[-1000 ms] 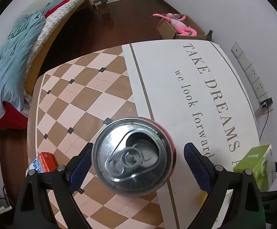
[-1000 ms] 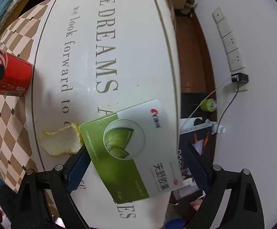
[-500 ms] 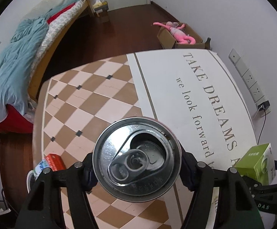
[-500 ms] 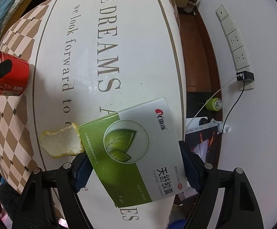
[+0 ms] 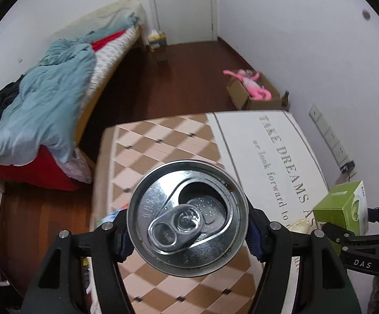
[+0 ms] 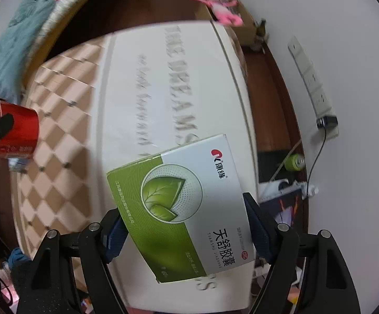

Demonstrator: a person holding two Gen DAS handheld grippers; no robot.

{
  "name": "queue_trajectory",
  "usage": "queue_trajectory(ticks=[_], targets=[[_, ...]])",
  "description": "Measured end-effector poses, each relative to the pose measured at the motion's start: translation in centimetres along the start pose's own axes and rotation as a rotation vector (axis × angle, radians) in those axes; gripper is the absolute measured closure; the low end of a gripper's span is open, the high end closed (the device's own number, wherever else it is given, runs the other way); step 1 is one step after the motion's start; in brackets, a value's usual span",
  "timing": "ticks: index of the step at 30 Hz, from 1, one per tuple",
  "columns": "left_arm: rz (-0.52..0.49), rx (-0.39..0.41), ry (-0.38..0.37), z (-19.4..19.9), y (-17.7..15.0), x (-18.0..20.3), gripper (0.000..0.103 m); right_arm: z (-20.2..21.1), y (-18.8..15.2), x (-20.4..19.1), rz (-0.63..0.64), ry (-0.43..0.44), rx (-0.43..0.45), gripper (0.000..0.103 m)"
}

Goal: Collect trash
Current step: 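Carry the can and green box over the trash bin and open both tools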

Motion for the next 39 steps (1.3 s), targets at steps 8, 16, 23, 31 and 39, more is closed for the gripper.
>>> queue_trajectory(ticks=[8, 16, 23, 31, 39], targets=[[0.116, 0.090, 0.027, 6.8, -1.1, -11.1, 0.039, 6.0, 0.7, -10.4, 0.072, 0.103, 0.136, 0.023], [0.277, 0.077, 0.095, 9.5, -7.2, -26.1, 0.039, 9.2, -0.6, -27.0, 0.206, 0.262, 0.208, 0.023], [0.471, -0.086, 0.160, 4.4, -16.5, -38.5, 0.039, 4.2, -4.3, -42.0, 0.336, 0.357, 0.100, 0.023], [0.655, -0.344, 0.091, -7.5, -25.0, -45.6, 0.038, -7.7, -9.1, -53.0, 0.339, 0.417, -0.125, 0.023], [0.755, -0.487, 0.071, -13.4, -29.2, -47.1, 0.005, -17.1, -10.2, -58.2, 0.329, 0.390, -0.253, 0.023]])
Point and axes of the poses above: each gripper's, at about its wrist camera, not at the fingertips, and z roughly against the way its jaws point, x to its right, y to its top, the point moved 9 cm from there along -z, roughly the way its jaws point, and after that the axes turned 6 degrees about y, right-handed, at the moved point
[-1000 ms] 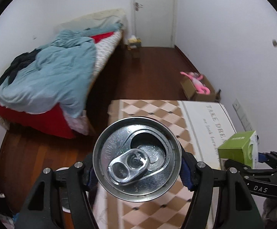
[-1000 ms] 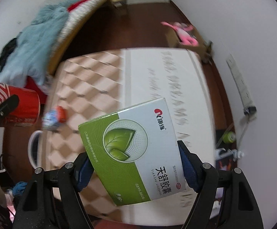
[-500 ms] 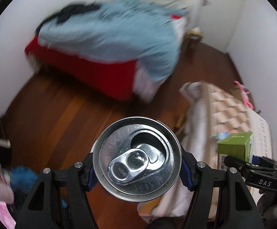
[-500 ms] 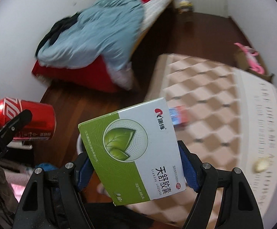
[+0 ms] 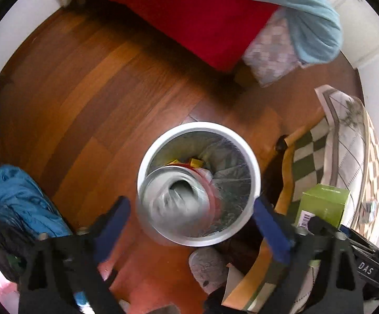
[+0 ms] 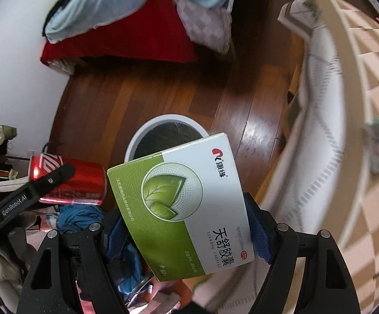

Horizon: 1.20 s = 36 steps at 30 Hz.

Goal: Collect trash
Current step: 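Carry the can and green box over the trash bin and open both tools, then move both tools back toward the table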

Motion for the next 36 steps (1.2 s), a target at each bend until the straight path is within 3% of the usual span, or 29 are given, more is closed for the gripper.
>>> queue_trajectory(ticks=[5, 9, 10, 11, 17, 24, 36], targets=[[0.059, 0.004, 0.050, -0.2, -1.0, -3.5, 0.005, -4.1, 1.3, -0.9, 0.031, -0.018, -0.039, 0.022], [0.077, 0.077, 0.138, 0.6, -1.2, -5.5, 0.005, -6.7, 1.7, -1.9, 0.046, 0.002, -0.084, 0.018], [0.075, 0.092, 0.164, 0.9, -1.4, -5.9, 0.005, -7.2, 1.9, -2.0, 0.056, -0.001, -0.091, 0.013], [0.072, 0.105, 0.183, 1.0, -1.5, -6.2, 0.005, -7.6, 2.2, -2.2, 0.064, -0.004, -0.097, 0.001], [0.024, 0.166, 0.251, 2.8, -2.7, -6.6, 0.005, -7.8, 1.9, -2.0, 0.105, -0.036, -0.092, 0.000], [-0.014, 0.185, 0.252, 4.7, -4.5, -5.3, 0.005, -4.6, -0.1, -1.3, 0.175, -0.141, -0.046, 0.000], [-0.053, 0.285, 0.213, 11.7, -7.0, -2.8, 0.005, 3.3, -4.1, -3.4, 0.223, -0.137, 0.030, 0.000]])
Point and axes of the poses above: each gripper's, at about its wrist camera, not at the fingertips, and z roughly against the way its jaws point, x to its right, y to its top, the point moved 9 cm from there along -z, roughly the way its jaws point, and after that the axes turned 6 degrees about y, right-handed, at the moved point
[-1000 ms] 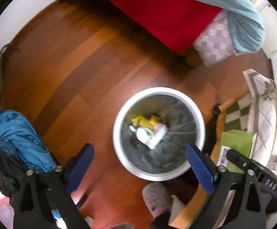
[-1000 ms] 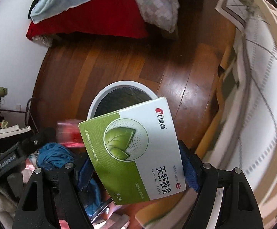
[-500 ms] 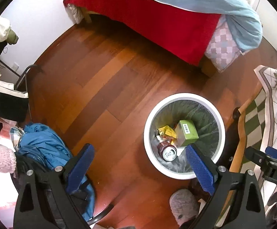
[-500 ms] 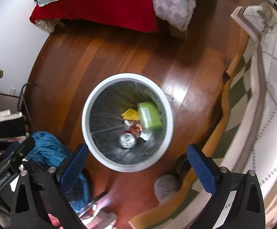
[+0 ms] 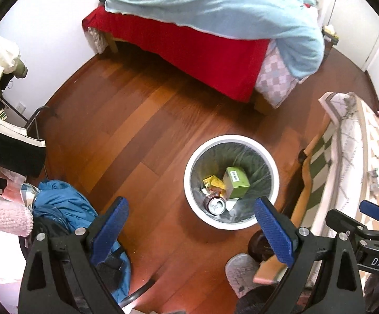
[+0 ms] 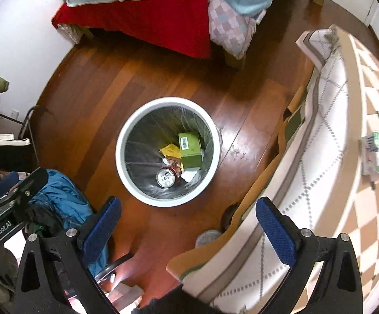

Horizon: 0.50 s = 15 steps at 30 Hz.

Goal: Collect trash
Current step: 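Move both tools back toward the table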

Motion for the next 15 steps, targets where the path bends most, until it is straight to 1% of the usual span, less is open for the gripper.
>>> queue_trajectory(ticks=[9, 14, 15], targets=[[-0.010, 0.105, -0.013, 6.9, -0.1, -0.1, 0.005, 7.0, -2.0, -1.0, 0.024, 0.018, 0.089, 0.000], [-0.045, 0.197, 0.031, 11.6, 0.2, 0.5, 0.005, 11.5, -3.1, -1.4, 0.011, 0.071, 0.167, 0.000], [-0.049, 0.215, 0.038, 12.5, 0.2, 0.9, 0.005, 12.7, -3.3, -1.3, 0.001, 0.093, 0.196, 0.000]])
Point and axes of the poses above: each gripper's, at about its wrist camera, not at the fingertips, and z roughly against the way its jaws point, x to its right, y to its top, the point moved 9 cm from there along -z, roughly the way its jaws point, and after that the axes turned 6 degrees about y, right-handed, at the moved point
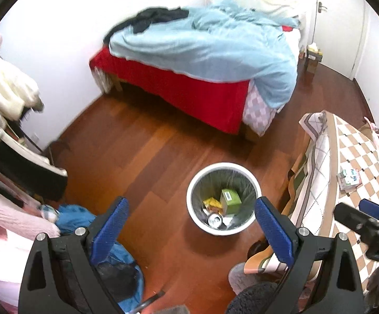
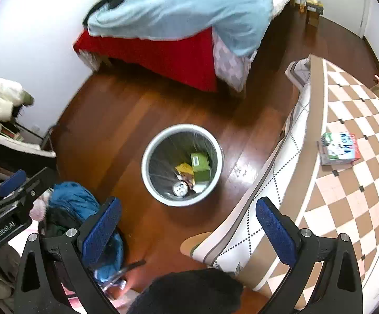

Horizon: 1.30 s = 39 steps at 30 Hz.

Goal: Collect trash
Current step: 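Move both tools back toward the table, then grasp the Pure Milk carton with the left tool while the right tool grasps the orange peel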

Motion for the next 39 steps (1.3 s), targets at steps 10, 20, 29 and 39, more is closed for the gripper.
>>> queue_trajectory(ticks=[10, 20, 29, 39], targets=[[-0.130, 0.064, -0.103, 3.1, 0.4, 12.3, 0.005, 10.1, -1.1, 6.6, -0.176, 0.060, 0.215, 0.000], [-0.345, -0.044, -0.219, -0.6, -4.6, 32.7, 0.005, 16.2, -8.8, 29.4, -0.556, -0.209, 0.280, 0.000], [-0.822, 0.095, -0.149, -5.0, -3.4, 43.3, 0.005, 17.1, -16.6, 46.8, -0.884, -0.330, 0.256, 0.000], [-1.035, 0.016, -0.246, -8.8, -3.6, 46.9, 0.006, 13.6, -17.7, 53.3, -1.051, -0.364, 0.203, 0.037]])
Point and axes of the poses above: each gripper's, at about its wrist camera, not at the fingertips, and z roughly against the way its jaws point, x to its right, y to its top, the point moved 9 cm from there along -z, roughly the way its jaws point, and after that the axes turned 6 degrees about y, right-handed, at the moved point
